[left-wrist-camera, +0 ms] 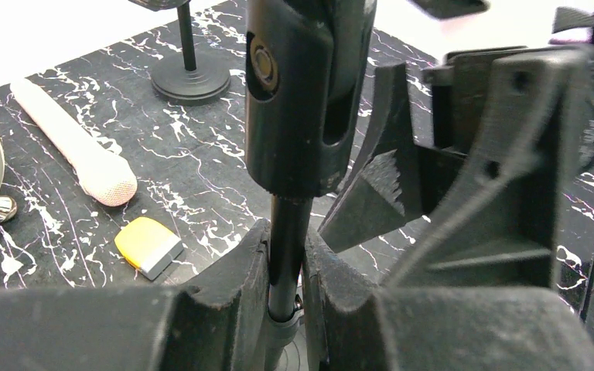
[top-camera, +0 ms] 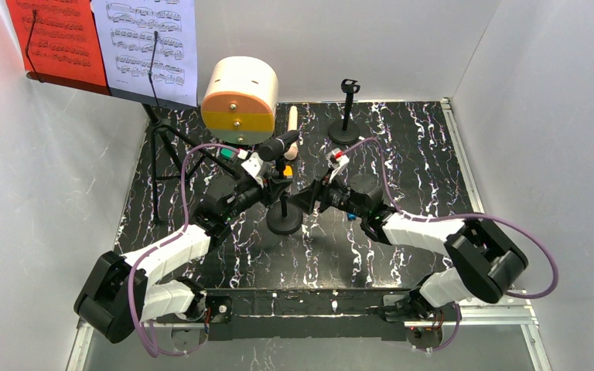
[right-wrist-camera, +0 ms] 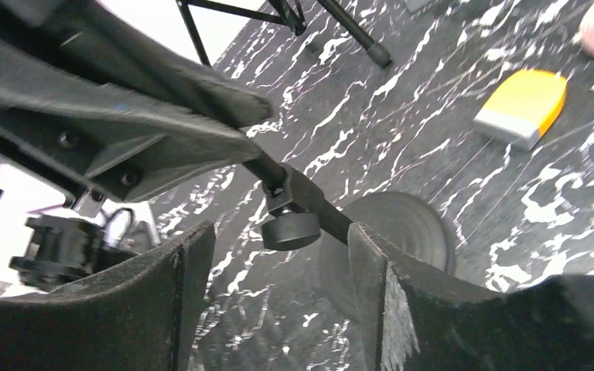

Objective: Pack up the instrument practice props
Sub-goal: Unscrew the knob on the microphone stand, then close the microphone stand at the center of the board.

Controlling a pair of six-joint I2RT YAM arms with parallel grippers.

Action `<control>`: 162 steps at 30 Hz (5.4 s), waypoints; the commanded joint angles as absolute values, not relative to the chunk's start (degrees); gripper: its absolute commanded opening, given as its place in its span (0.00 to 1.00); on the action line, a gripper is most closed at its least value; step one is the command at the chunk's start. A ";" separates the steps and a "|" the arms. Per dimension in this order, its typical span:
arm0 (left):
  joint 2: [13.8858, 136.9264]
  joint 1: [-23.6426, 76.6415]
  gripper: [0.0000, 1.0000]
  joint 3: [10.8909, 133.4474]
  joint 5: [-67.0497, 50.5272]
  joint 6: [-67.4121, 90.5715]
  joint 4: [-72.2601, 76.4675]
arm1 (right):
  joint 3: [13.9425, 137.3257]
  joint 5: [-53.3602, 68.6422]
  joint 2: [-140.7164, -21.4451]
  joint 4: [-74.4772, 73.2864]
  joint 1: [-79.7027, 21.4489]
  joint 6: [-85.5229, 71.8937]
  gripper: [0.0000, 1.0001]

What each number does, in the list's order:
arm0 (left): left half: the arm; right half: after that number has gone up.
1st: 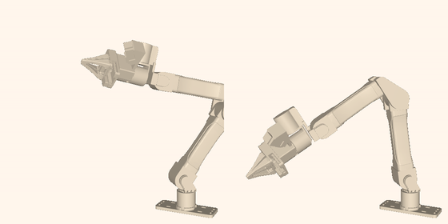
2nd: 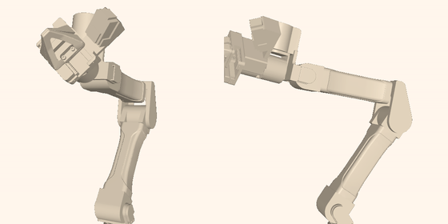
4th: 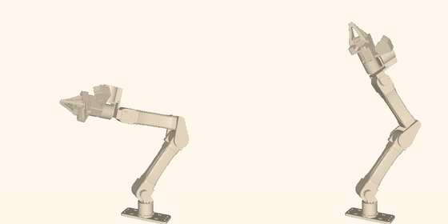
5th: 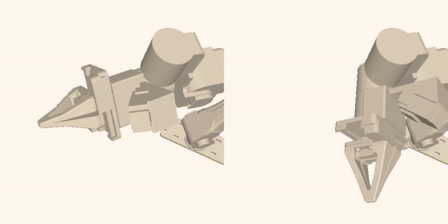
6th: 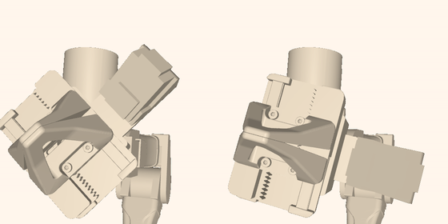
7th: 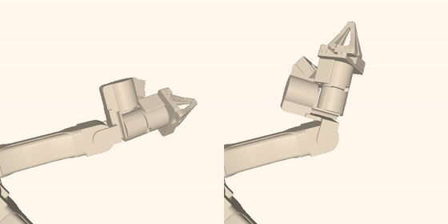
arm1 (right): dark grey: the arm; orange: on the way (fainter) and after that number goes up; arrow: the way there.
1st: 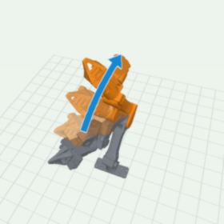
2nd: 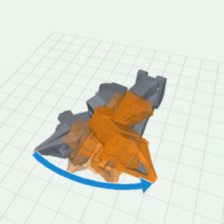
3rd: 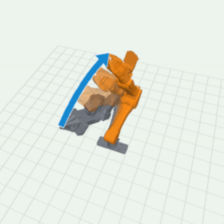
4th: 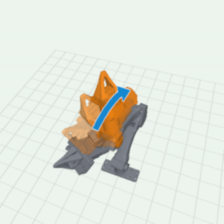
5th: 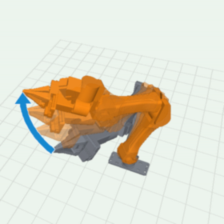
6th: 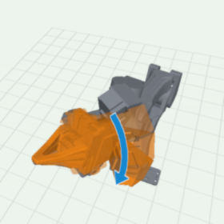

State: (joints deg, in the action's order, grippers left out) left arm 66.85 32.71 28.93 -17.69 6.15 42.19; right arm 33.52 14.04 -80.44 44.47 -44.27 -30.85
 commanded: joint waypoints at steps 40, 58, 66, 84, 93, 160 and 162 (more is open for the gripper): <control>67.77 32.78 0.00 28.92 -17.98 7.80 36.42 | 38.59 -8.75 -84.53 25.93 -61.47 35.83 0.01; 67.84 32.78 0.00 29.09 -16.43 7.39 35.42 | 34.46 -31.98 -90.52 44.83 -74.83 56.86 0.42; 67.53 32.78 0.00 28.96 -16.63 7.20 35.42 | 33.30 -9.58 -76.43 35.94 -63.59 18.33 0.63; 67.85 32.78 0.00 29.05 -17.30 7.21 35.43 | 28.10 15.01 -83.98 61.83 -42.52 -51.35 0.77; 67.85 32.78 0.00 29.08 -17.32 7.21 35.44 | 30.62 25.68 -95.35 73.88 -38.89 -62.54 0.64; 70.96 32.92 0.00 26.44 -20.23 8.14 42.93 | 35.91 -3.57 -68.87 41.42 -61.74 14.47 0.62; 71.22 32.96 0.00 26.08 -20.65 7.92 43.80 | 36.63 -5.05 -68.63 43.91 -60.74 9.70 0.64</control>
